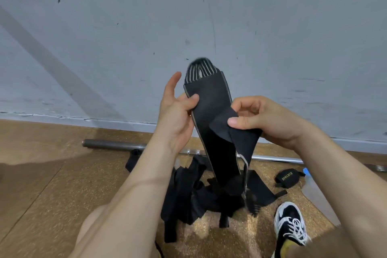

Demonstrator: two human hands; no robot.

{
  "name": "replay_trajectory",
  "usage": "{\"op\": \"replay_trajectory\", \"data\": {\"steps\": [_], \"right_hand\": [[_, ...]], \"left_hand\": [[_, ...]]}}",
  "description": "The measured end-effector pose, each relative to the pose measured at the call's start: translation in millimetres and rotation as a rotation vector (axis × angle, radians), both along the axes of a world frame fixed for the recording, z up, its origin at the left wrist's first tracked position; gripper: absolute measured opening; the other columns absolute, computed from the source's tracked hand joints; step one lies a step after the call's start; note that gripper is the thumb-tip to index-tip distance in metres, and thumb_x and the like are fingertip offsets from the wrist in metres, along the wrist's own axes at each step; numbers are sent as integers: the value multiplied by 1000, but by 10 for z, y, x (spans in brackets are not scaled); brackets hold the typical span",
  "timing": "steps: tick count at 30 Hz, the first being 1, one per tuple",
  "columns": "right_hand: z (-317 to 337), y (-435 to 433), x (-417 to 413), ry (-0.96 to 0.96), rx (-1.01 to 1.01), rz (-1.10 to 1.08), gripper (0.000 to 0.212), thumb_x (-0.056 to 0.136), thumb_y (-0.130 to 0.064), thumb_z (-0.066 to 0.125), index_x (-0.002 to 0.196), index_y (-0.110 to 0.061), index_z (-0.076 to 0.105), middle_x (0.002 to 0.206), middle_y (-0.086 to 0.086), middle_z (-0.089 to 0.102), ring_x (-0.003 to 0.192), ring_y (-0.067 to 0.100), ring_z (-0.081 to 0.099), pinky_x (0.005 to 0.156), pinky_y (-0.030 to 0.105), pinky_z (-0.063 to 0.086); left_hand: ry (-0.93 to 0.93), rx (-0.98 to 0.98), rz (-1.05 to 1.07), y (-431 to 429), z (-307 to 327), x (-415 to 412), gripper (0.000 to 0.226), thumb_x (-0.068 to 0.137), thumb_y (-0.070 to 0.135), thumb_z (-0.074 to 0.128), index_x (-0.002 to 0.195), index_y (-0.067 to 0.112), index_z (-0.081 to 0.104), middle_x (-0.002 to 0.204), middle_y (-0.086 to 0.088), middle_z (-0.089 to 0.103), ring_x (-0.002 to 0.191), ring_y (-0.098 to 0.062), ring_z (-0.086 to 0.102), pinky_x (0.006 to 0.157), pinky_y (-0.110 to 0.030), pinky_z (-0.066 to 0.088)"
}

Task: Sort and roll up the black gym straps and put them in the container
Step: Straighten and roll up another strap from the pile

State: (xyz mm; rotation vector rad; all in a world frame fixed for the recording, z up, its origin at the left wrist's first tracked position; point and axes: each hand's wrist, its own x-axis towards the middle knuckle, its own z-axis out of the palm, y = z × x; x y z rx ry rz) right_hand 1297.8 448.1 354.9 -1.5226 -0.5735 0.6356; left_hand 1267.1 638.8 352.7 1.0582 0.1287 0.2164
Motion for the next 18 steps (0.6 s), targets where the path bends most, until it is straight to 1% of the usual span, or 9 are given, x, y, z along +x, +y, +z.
{"op": "replay_trajectory", "data": {"steps": [2,4,7,9,10,11,13,15,18], "right_hand": [[19,21,-25,29,81,-34,15,78,-8,76,76,-12,62,73,3,69,63,13,65,59,20,51],[5,70,-29,87,152,-121,14,76,-9,74,77,-12,60,73,2,70,63,13,65,58,19,52],[-26,115,40,222,309,-286,10,74,-14,67,79,-11,59,76,4,68,68,15,63,65,24,52],[-6,99,98,333,505,-336,5,80,-14,62,84,-11,63,84,6,69,76,17,66,76,30,54],[17,82,117,395,606,-350,7,83,-13,60,86,-11,66,86,6,70,79,17,68,80,31,56],[46,73,123,454,687,-356,12,85,-12,59,89,-10,69,89,6,72,82,17,70,83,31,58],[79,66,131,548,785,-359,21,86,-12,59,104,-7,69,100,9,73,93,20,71,90,35,58],[97,78,126,589,819,-381,26,87,-11,59,111,-5,66,103,10,73,95,22,72,84,37,60],[106,82,143,624,810,-459,16,93,-11,57,95,-3,71,92,11,75,85,22,74,81,38,61]], "left_hand": [[-55,9,-58,-10,-1,5,77,94,-20,39,148,35,31,116,-11,70,108,-24,68,89,-39,57],[-84,-11,-118,-34,8,5,86,93,-20,39,150,42,21,135,-13,59,117,-26,64,88,-39,58],[-36,-73,-163,-29,-18,-9,89,94,-1,56,153,44,7,144,-5,53,120,-21,62,94,-45,53],[67,76,-220,-2,-111,-39,101,82,13,71,154,43,7,148,-1,49,124,-18,59,105,-50,45],[136,198,-265,-4,-171,-65,103,77,14,75,154,42,11,148,-2,47,122,-15,59,107,-48,44],[205,329,-331,-23,-244,-93,99,77,10,76,153,37,20,145,-4,50,116,-11,62,105,-41,46],[312,599,-492,-68,-435,-158,67,85,1,71,142,25,46,128,-4,66,100,-6,68,93,-27,52],[359,863,-584,-71,-685,-211,36,92,1,64,125,15,65,112,2,73,96,-3,69,94,-24,52],[411,972,-615,3,-933,-269,24,98,6,56,116,11,70,104,4,73,91,-2,68,91,-19,51]]}}
